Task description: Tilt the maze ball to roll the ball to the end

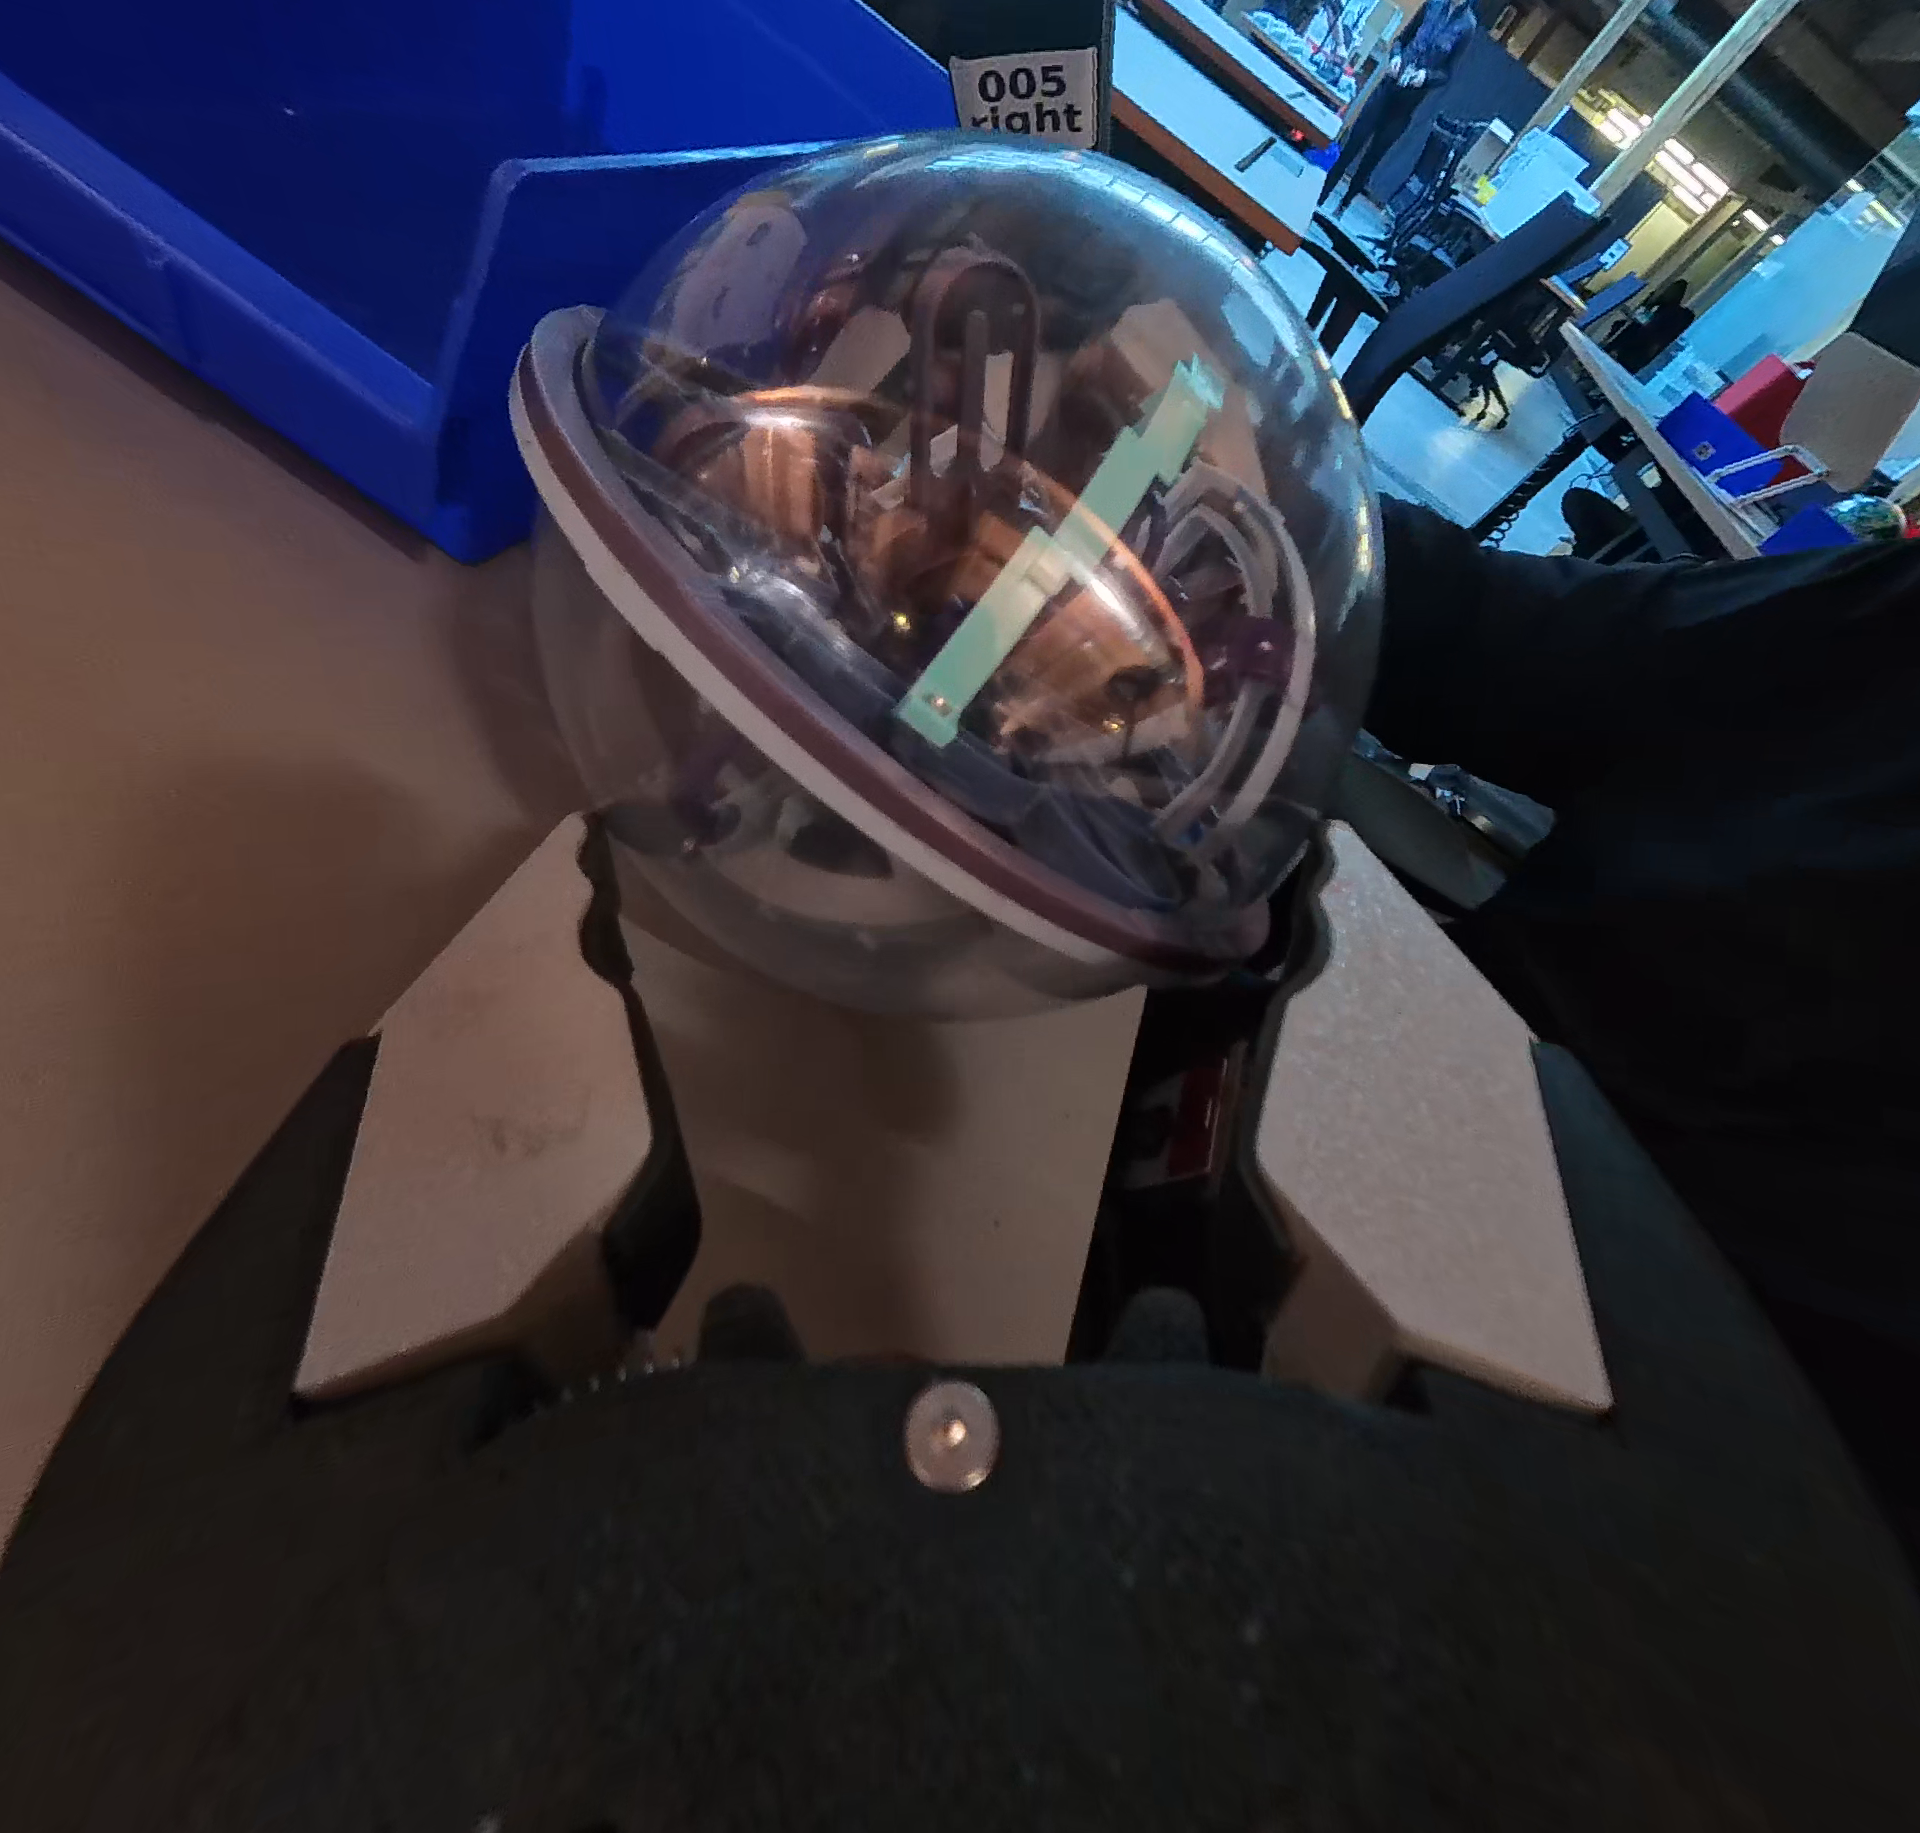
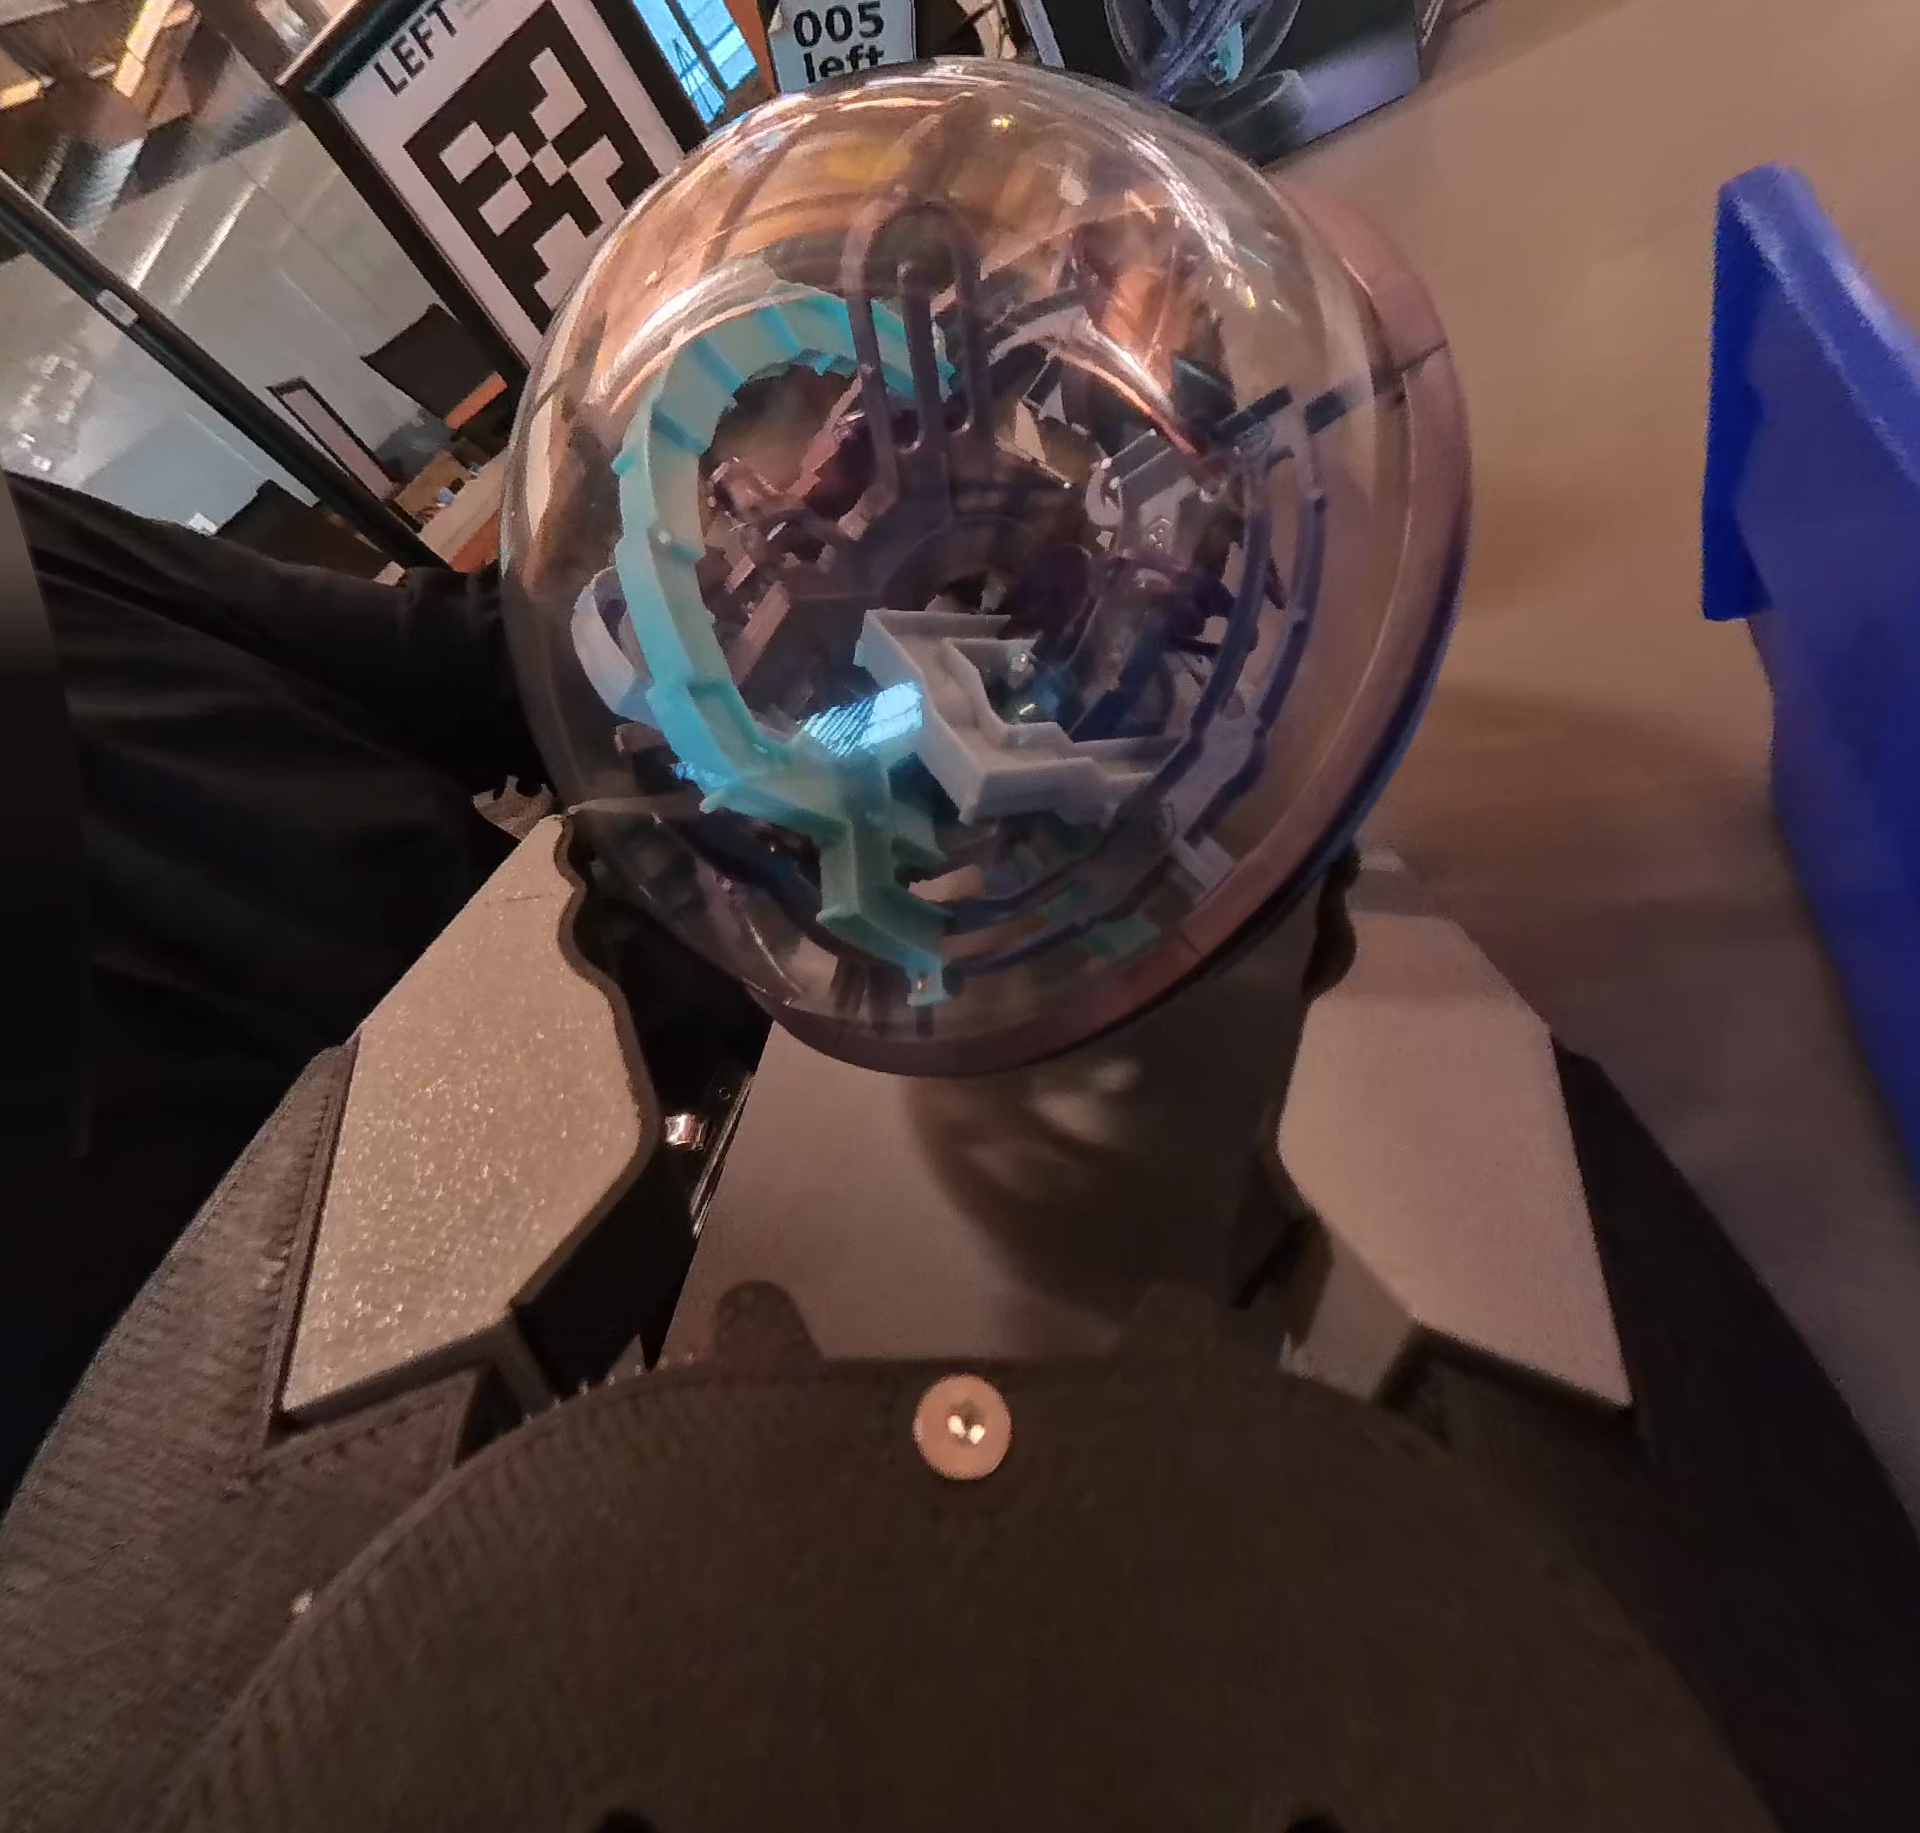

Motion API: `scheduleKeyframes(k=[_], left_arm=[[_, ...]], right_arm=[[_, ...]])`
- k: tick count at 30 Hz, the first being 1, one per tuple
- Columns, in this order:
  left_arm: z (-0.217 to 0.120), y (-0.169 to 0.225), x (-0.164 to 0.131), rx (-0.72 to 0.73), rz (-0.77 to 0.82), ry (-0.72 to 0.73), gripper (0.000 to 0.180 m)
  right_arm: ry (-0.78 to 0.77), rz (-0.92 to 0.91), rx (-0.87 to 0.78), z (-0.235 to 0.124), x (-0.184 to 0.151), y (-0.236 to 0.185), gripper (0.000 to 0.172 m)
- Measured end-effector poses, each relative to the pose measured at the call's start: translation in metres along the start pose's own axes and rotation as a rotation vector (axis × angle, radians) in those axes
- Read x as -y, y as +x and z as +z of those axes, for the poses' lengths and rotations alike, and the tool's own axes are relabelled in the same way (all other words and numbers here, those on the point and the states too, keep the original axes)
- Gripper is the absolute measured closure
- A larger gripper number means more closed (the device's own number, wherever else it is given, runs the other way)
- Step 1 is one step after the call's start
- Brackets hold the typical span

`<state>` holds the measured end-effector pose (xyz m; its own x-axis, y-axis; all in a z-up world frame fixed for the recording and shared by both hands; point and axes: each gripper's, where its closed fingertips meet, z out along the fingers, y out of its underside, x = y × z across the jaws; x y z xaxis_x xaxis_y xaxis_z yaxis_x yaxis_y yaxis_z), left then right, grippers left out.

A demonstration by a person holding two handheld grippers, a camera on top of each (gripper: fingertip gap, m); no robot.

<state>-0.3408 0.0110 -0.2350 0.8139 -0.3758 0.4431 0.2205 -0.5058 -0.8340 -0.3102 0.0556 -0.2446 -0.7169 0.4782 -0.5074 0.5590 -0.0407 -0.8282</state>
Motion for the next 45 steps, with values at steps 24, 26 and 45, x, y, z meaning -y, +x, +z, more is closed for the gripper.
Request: scheduleKeyframes(k=[24, 26, 45], left_arm=[[0.004, -0.003, 0.018, -0.038, -0.026, 0.051, 0.053], [0.005, -0.004, 0.02, -0.041, -0.042, 0.052, 0.053], [0.017, -0.006, 0.036, -0.132, 0.054, -0.061, 0.053]], right_arm=[[-0.065, -0.076, -0.067, -0.002, -0.008, 0.004, 0.033], [-0.046, -0.043, -0.05, -0.004, -0.006, 0.005, 0.033], [-0.049, -0.068, -0.093, -0.009, -0.003, 0.009, 0.018]])
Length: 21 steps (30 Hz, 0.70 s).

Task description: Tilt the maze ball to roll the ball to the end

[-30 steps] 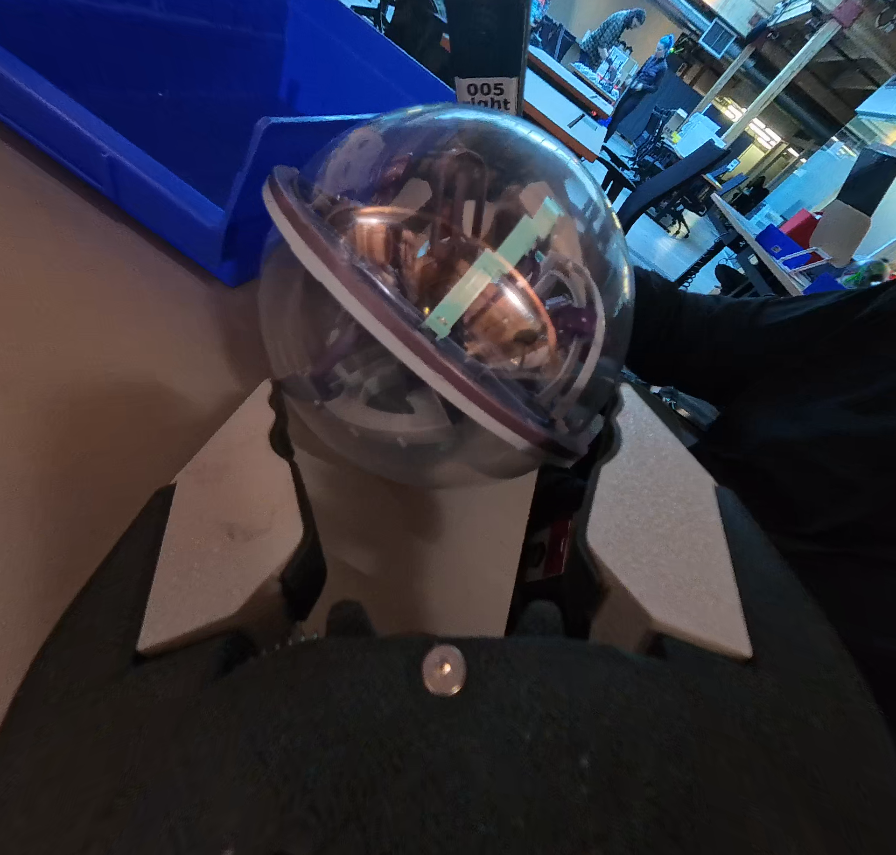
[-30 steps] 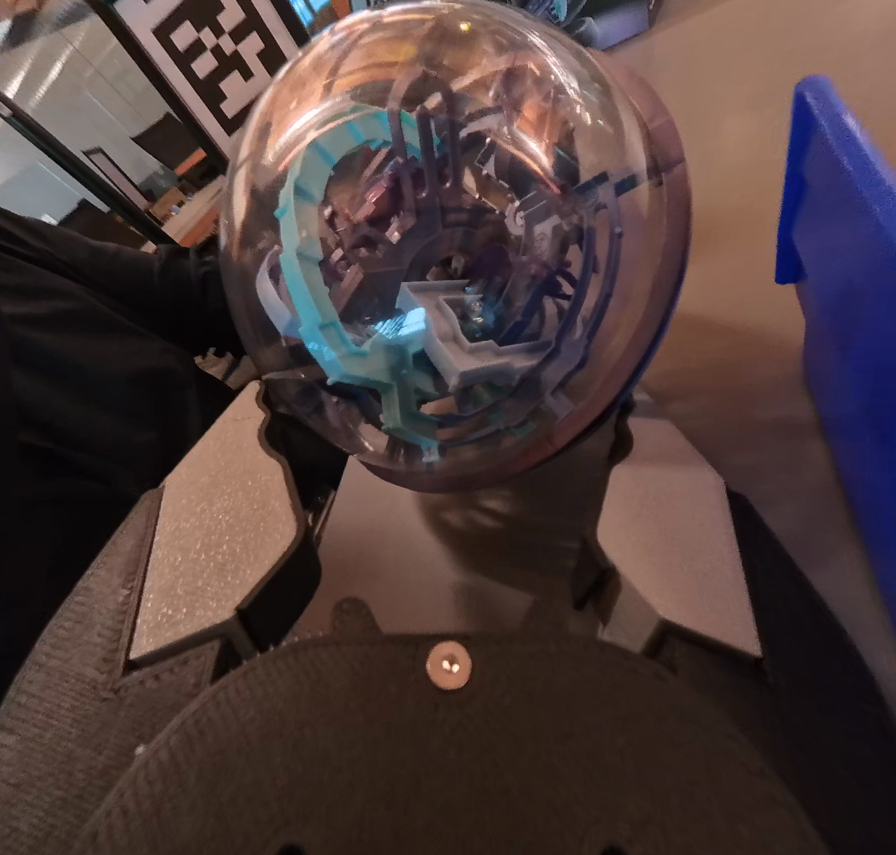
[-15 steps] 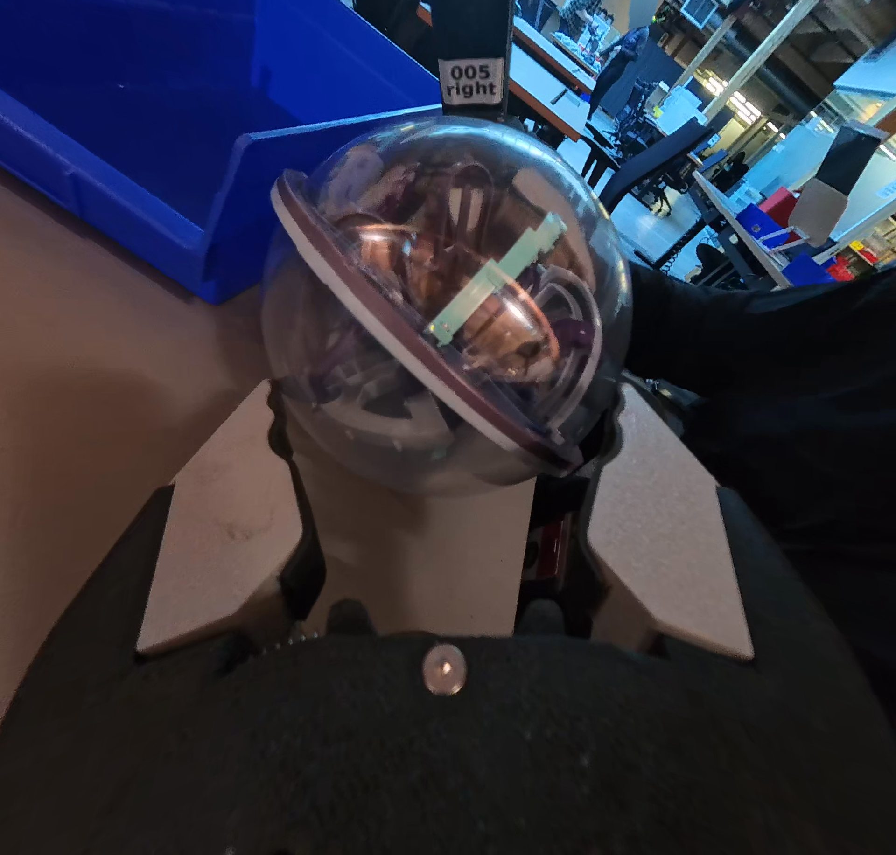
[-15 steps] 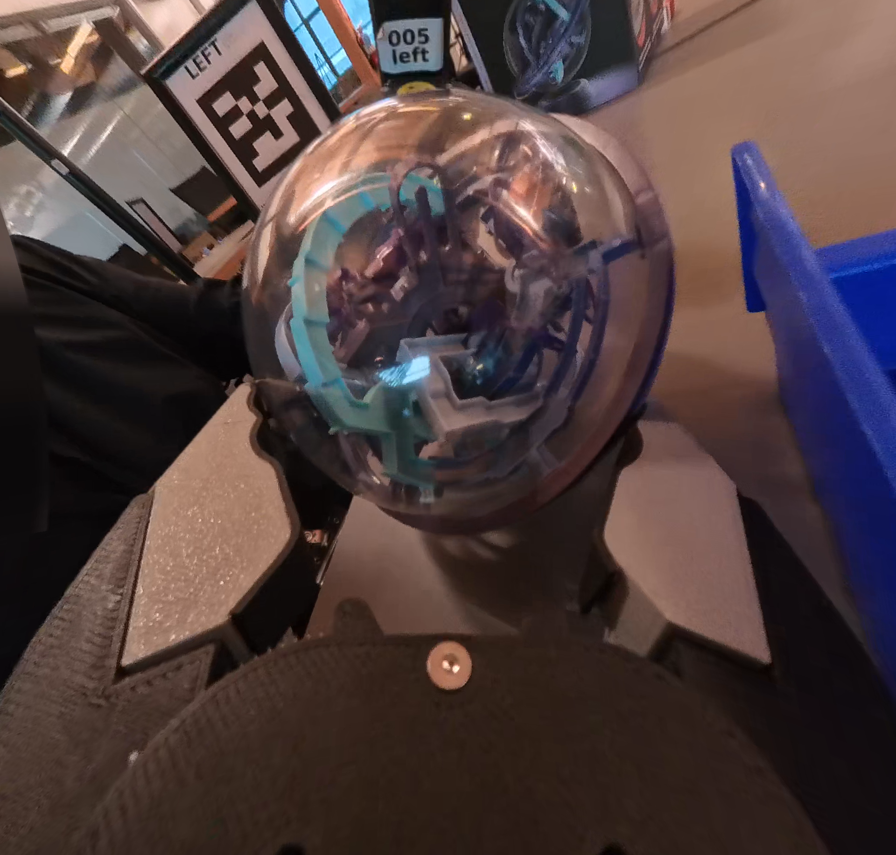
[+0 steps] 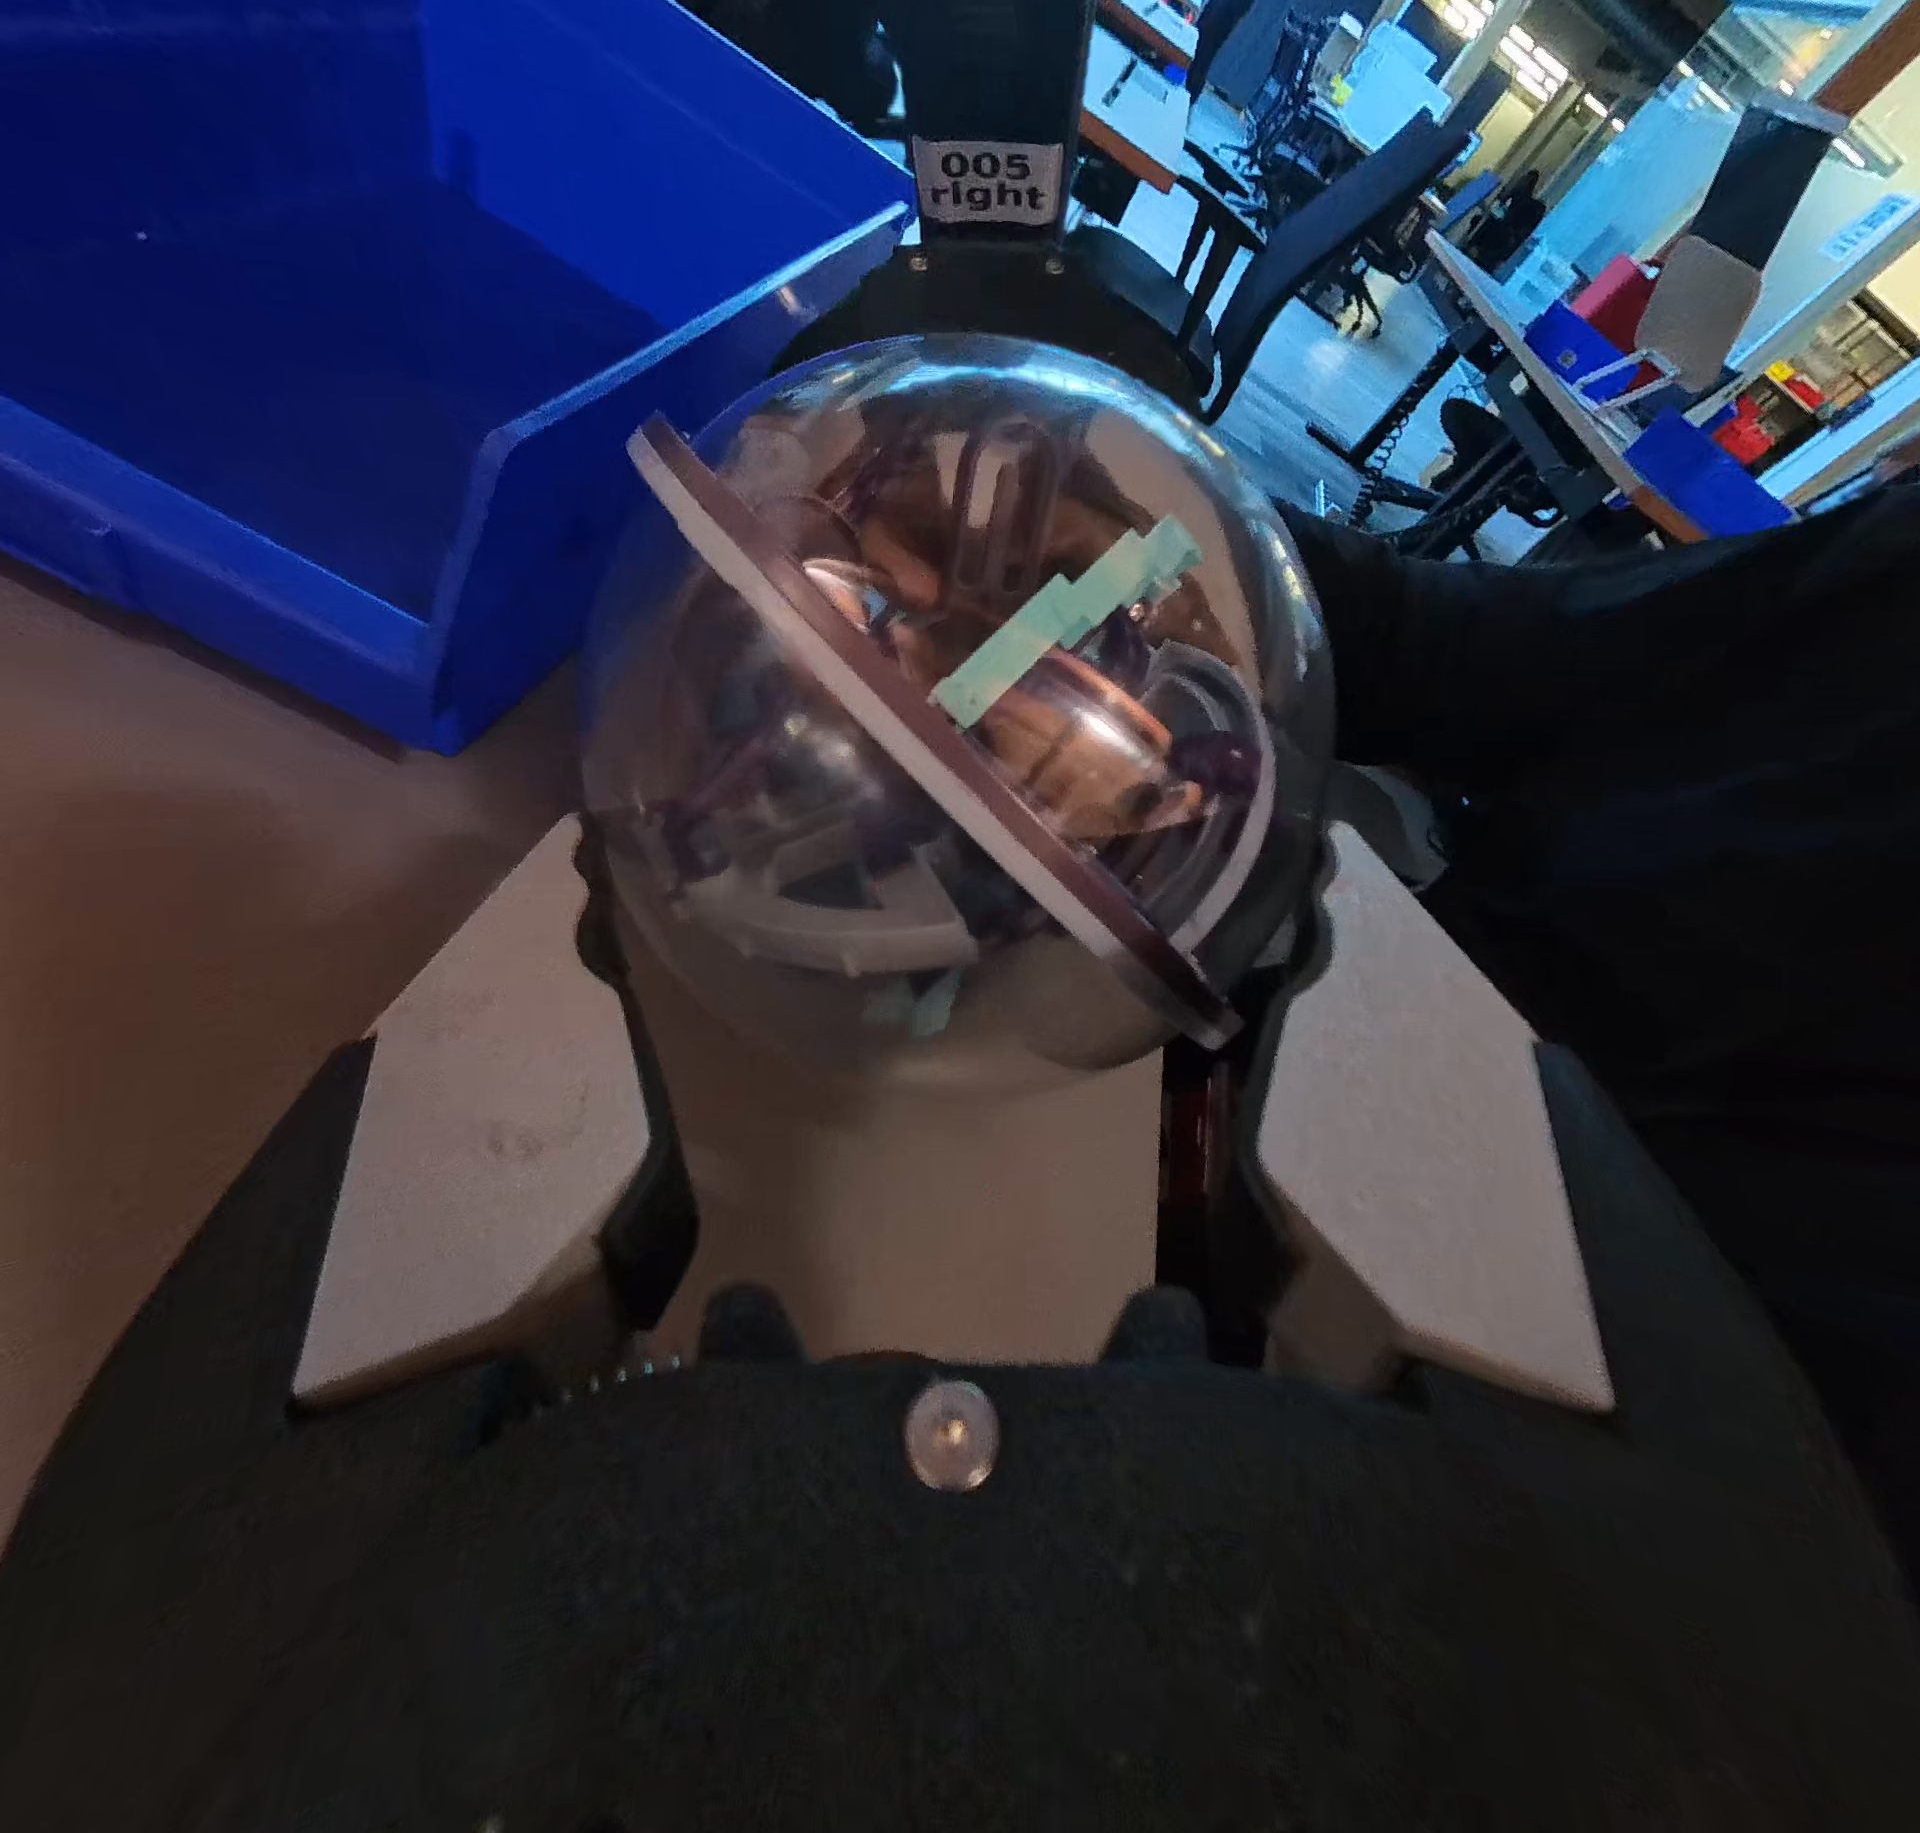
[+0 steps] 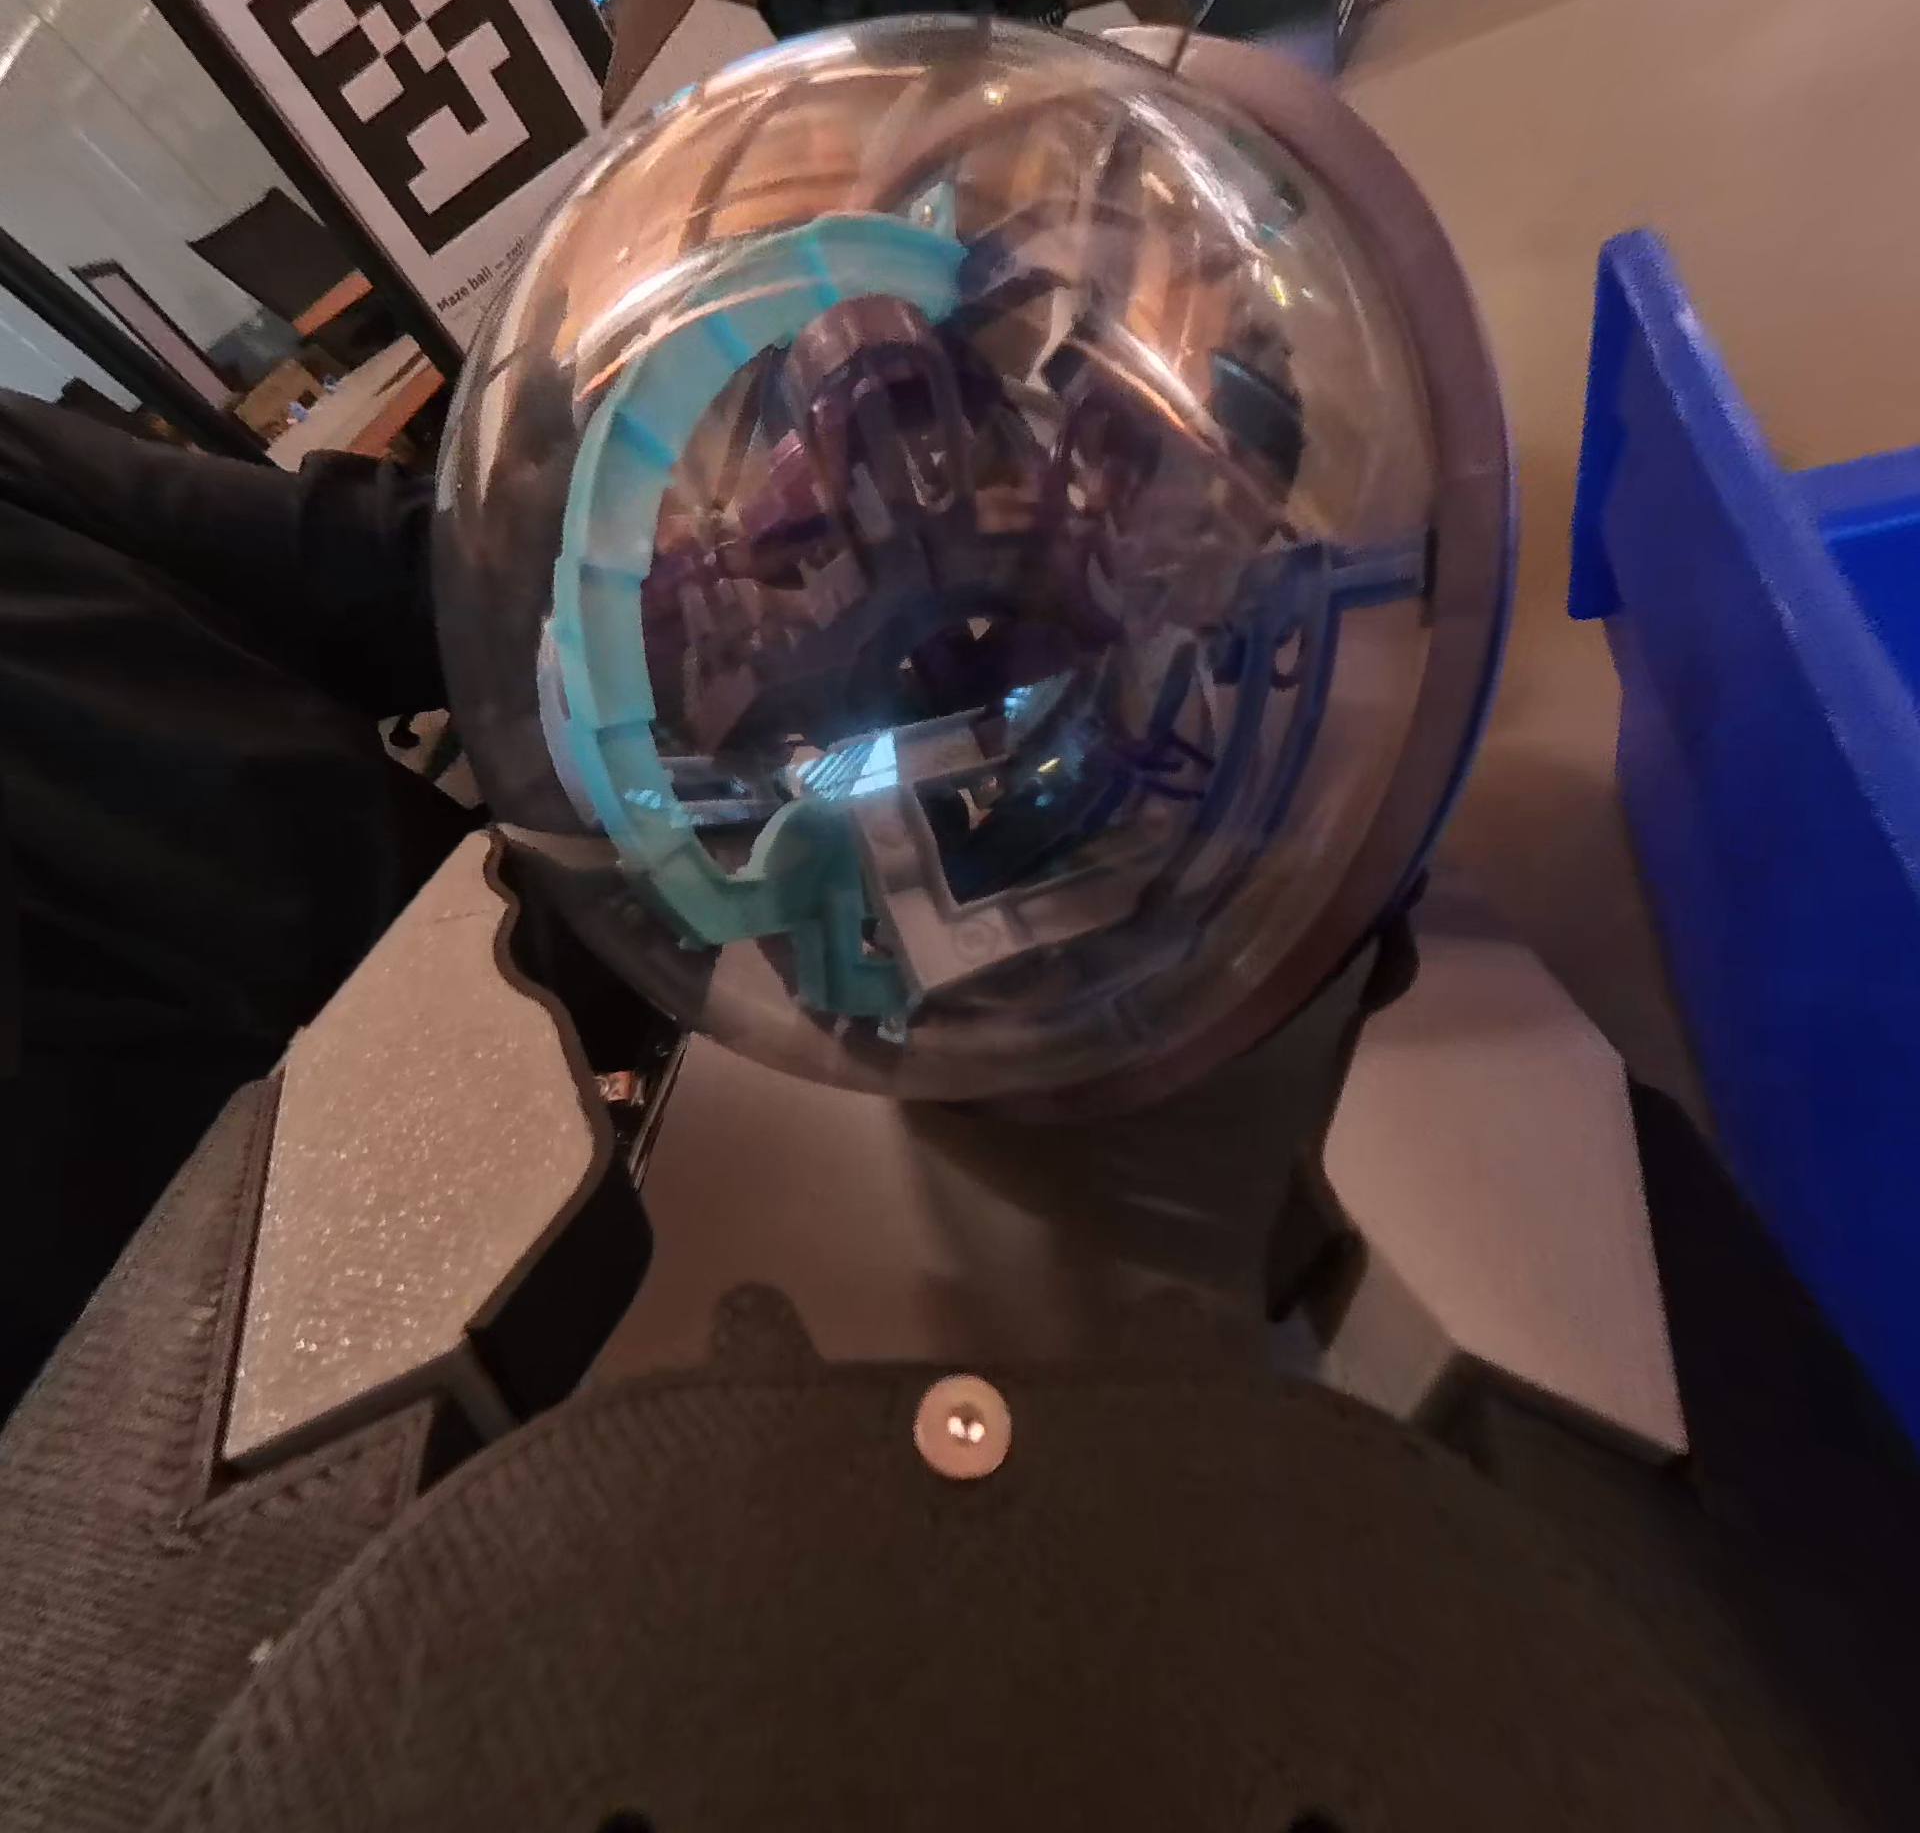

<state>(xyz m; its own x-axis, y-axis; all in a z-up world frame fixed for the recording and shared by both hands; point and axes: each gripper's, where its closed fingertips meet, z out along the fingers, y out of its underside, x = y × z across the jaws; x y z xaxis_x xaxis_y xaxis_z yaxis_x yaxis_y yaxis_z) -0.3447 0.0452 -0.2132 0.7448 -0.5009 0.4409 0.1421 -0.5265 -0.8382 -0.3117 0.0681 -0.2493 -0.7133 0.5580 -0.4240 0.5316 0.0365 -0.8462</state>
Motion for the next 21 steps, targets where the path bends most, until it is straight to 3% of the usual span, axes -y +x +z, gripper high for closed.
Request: scheduleKeyframes(k=[7, 13, 21], left_arm=[[0.006, 0.0, 0.006, -0.038, 0.025, -0.056, 0.054], [0.011, 0.002, 0.008, -0.066, 0.05, -0.111, 0.05], [0.006, 0.007, 0.017, -0.022, 0.052, -0.009, 0.049]], right_arm=[[0.072, -0.019, 0.012, -0.011, 0.018, -0.001, 0.02], [0.043, -0.015, 0.044, -0.003, 0.015, -0.003, 0.015], [0.057, 0.033, 0.058, -0.003, 0.01, -0.001, 0.015]])
